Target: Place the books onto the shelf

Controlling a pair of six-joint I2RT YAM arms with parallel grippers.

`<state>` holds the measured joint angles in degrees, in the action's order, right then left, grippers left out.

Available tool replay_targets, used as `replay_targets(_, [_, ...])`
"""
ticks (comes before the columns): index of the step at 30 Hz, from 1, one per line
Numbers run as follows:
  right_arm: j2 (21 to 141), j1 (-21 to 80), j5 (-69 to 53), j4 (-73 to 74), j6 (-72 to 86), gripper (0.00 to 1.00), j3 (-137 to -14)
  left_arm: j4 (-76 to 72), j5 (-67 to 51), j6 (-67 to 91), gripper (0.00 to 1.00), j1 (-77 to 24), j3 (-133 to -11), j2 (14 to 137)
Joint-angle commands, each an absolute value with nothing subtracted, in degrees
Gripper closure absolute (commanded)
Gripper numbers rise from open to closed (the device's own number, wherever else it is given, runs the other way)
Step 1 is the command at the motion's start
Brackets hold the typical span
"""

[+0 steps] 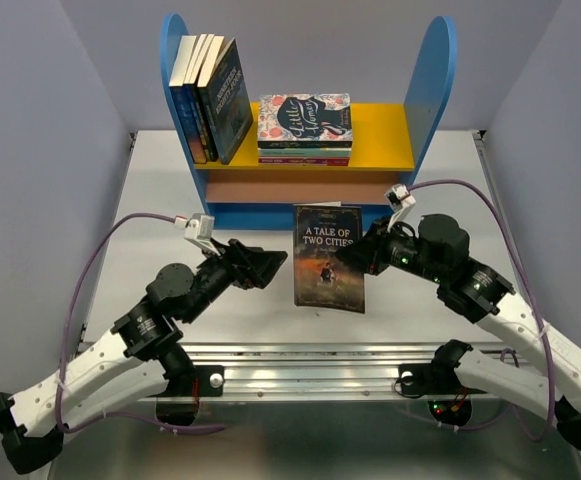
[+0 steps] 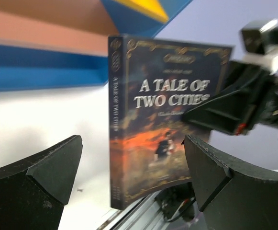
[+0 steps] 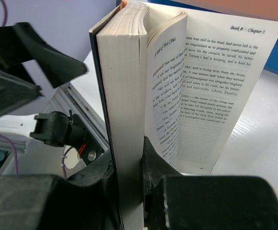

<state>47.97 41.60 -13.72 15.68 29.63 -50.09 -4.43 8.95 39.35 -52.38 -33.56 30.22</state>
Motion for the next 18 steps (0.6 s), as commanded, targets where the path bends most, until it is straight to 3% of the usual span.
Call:
replay_targets(1, [45.09,41.75,-19.94,2.65,30.23,0.99,-53.27,-8.16,4.14,34.72,0.01,-52.12,-35.60,33.92])
replay_targets(18, [43.07,41.75,-26.80,-1.67,34.10,0.99,-53.96,-17.14,-4.48,33.58,0.01,-51.15,-33.22,35.15])
